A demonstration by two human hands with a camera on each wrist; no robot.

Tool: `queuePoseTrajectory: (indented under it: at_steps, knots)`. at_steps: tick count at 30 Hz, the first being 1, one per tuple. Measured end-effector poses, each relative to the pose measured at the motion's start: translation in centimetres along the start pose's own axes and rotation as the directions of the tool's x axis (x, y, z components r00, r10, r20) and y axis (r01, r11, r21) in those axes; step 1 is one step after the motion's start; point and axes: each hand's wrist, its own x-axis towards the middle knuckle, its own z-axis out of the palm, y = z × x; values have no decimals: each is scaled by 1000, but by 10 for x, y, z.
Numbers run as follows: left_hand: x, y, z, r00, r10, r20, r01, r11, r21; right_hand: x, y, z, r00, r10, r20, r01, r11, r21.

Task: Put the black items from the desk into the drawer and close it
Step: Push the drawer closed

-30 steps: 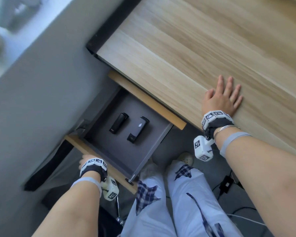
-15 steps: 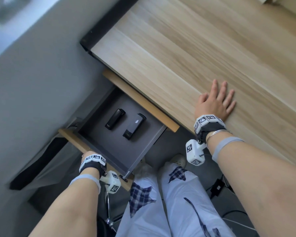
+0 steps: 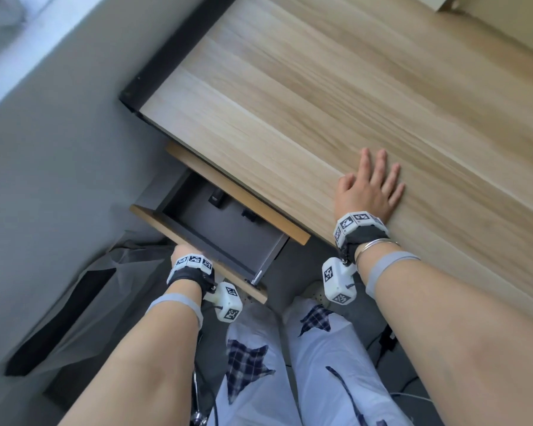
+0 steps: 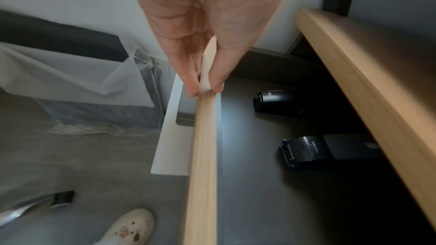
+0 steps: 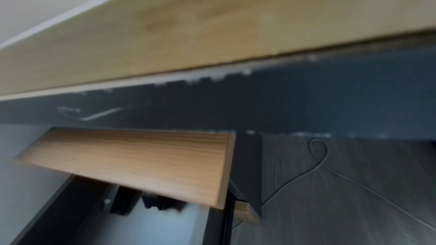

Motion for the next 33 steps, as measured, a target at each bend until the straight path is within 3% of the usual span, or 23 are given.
queuePoseTrajectory:
  at_steps: [6, 12, 19, 26, 33]
  knots:
    - [6, 42, 14, 996, 87, -33, -92, 965, -245, 1, 1, 1, 1000, -3, -2, 3, 1000, 3]
    - [4, 69, 19, 988, 148, 33, -113, 865, -488, 1, 1, 1, 1000, -2, -13, 2, 1000, -5]
    - [9, 93, 30, 983, 183, 17, -145, 831, -537, 1, 0, 2, 999, -8, -46, 8, 1000, -4]
    - [18, 101, 41, 980, 190, 59, -88, 682, -726, 1, -1, 2, 998, -11, -64, 9, 999, -31]
    - [29, 107, 41, 979, 188, 72, -81, 692, -718, 1, -1, 2, 998, -14, -60, 12, 999, -30]
